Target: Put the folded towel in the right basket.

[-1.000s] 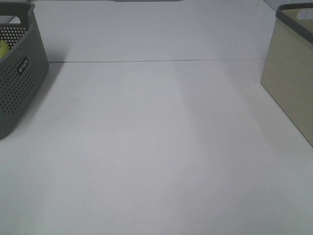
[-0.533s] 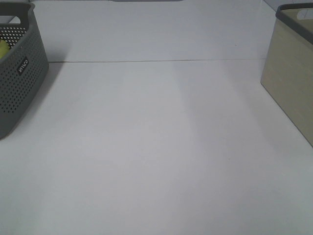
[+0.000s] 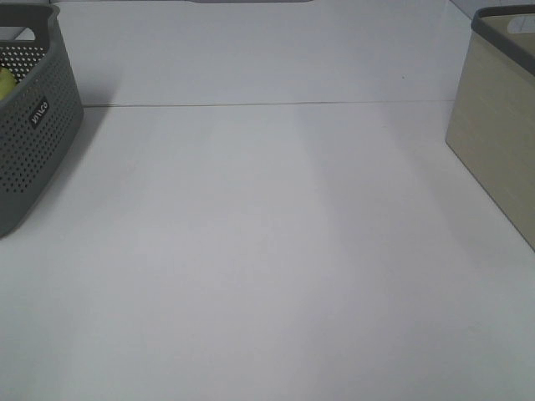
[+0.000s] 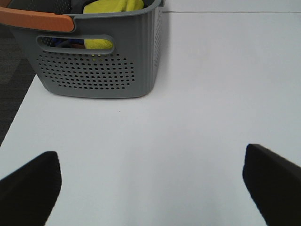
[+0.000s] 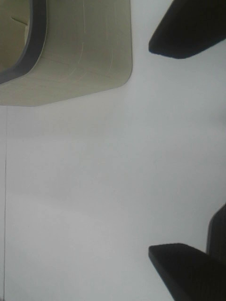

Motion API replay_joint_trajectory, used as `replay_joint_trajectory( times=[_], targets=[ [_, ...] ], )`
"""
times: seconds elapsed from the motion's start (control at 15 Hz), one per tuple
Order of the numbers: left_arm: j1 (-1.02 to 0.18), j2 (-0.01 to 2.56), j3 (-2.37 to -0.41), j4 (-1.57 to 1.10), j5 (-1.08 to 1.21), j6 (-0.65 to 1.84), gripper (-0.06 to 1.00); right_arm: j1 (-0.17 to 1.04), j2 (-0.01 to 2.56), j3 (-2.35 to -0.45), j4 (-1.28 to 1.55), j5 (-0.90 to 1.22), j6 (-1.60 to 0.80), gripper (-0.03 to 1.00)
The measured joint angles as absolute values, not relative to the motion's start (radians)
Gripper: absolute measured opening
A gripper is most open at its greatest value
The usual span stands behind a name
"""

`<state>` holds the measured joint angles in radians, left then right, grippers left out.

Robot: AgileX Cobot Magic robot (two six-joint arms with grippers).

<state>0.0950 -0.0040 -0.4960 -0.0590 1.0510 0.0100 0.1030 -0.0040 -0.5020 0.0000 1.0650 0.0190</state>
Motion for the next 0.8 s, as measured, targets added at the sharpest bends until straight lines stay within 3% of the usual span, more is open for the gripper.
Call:
replay_joint_trajectory(
  times=[0.8],
  targets=[
    [0.095, -0.004, -0.496, -0.059, 1.051, 0.01, 0.99, 0.099, -0.004, -0.502, 0.005, 1.065, 0.019, 0.98]
  ],
)
